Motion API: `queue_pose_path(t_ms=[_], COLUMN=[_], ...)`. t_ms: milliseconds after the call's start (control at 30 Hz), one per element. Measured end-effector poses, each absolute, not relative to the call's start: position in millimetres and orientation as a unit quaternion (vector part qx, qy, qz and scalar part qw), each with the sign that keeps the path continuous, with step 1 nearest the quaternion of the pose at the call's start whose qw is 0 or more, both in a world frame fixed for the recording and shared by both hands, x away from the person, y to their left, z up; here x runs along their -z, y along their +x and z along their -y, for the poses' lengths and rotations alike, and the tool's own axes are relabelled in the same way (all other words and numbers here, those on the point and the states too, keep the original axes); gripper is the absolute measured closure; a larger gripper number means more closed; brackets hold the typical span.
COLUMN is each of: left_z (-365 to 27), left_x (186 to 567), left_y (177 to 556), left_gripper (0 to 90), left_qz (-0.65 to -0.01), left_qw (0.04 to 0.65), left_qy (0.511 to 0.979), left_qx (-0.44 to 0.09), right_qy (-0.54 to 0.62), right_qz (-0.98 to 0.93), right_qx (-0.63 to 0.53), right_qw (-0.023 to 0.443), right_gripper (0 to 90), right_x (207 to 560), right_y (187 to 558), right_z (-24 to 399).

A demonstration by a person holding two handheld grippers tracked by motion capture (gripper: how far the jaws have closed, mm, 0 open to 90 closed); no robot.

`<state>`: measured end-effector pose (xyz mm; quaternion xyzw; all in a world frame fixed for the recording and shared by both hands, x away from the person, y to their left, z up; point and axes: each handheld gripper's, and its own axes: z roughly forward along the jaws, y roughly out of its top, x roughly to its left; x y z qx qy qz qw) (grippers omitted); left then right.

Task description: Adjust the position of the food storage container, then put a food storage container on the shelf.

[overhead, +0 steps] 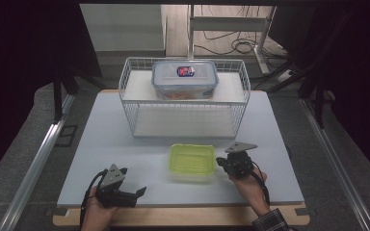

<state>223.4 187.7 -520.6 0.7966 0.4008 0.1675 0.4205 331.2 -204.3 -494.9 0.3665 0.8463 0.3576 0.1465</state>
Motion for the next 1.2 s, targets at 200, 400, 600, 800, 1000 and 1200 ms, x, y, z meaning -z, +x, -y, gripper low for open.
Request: queue_pose_path(t_ms=[200, 400, 600, 800, 1000, 1200], left_z=[-187.6, -187.7, -187.5, -187.5, -187.5, -187.6], left_x=[520.5, 520.3, 520.5, 520.7, 520.7, 520.4], left_y=[223.1, 222.7, 222.7, 222.8, 222.6, 222.5], left_gripper=[4.5, 4.5, 4.5, 4.5, 4.5, 4.5], left_qz=[-0.400, -0.400, -0.398, -0.398, -0.398, -0.398], left_qw=[0.421, 0.421, 0.421, 0.421, 0.420, 0.420], left_qy=[0.797, 0.797, 0.798, 0.798, 0.798, 0.798], left_qx=[-0.167, -0.167, -0.166, -0.166, -0.165, -0.166], right_qy=[0.363, 0.371, 0.379, 0.378, 0.376, 0.375], right_qz=[-0.848, -0.839, -0.829, -0.825, -0.824, -0.823], right_qx=[-0.356, -0.366, -0.378, -0.385, -0.387, -0.390], right_qw=[0.151, 0.157, 0.162, 0.169, 0.173, 0.172], right_gripper=[86.5, 74.2, 48.3, 22.6, 11.0, 5.2], right_x=[495.7, 491.1, 487.5, 489.4, 494.3, 493.5], right_y=[333.7, 332.9, 329.7, 329.7, 331.2, 330.4], right_z=[204.5, 214.2, 223.8, 233.4, 239.8, 241.7])
